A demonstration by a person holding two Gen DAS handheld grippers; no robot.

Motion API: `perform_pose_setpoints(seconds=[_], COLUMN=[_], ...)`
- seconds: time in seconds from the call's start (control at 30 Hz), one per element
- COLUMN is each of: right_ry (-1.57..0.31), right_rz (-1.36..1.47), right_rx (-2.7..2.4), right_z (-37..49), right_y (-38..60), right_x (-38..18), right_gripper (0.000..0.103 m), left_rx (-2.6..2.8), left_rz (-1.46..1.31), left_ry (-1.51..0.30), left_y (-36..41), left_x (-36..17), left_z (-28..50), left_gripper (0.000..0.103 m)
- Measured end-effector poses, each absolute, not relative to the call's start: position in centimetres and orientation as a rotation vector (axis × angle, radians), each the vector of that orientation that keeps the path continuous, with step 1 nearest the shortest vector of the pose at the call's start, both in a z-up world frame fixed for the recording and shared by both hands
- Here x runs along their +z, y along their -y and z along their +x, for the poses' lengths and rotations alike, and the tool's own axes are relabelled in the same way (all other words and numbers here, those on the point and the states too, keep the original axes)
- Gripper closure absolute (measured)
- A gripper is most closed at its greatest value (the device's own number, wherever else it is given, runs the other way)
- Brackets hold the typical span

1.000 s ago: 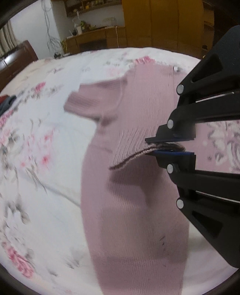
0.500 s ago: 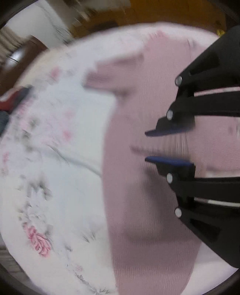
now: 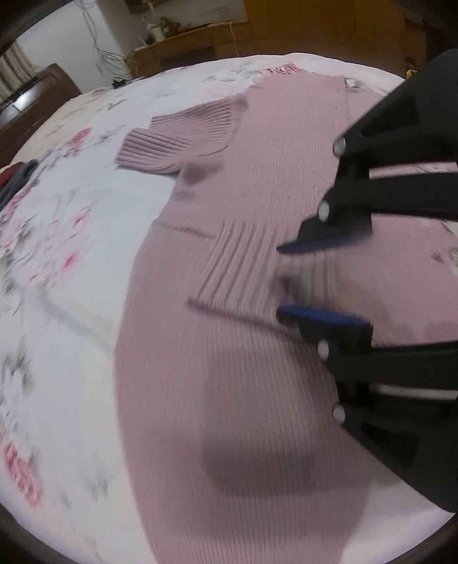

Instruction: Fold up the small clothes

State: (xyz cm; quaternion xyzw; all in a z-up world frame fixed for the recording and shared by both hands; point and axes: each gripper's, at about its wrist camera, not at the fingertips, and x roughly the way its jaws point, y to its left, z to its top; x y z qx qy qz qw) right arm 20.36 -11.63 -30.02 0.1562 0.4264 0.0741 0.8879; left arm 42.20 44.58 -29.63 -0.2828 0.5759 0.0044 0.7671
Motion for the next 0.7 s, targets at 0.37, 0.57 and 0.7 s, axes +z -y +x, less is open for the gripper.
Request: perform_pose_setpoints(seconds=[0.37,0.57,0.7], right_ry=[-0.891,-0.887,-0.895], right_rz=[0.313,0.295,0.284], right_rx=[0.217,0.283,0.318], right_z=[18.2,18.5,19.0], right_y=[7.8,3.5,0.6], right_x=[-27.0,-25.7,-25.4], right_gripper=[0.035,0.034,0.034], left_rx=[0.32,0.48,0.533], left_rz=[-0.913,-1.136,-1.218], left_ry=[-0.988,-0.829,-0.757], left_y=[-65.7,-74.7,-78.6], left_x=[-23.7,-24.4,-25.9], left_z=[24.3,14.9,12.6], left_gripper=[0.018,0.018,0.018])
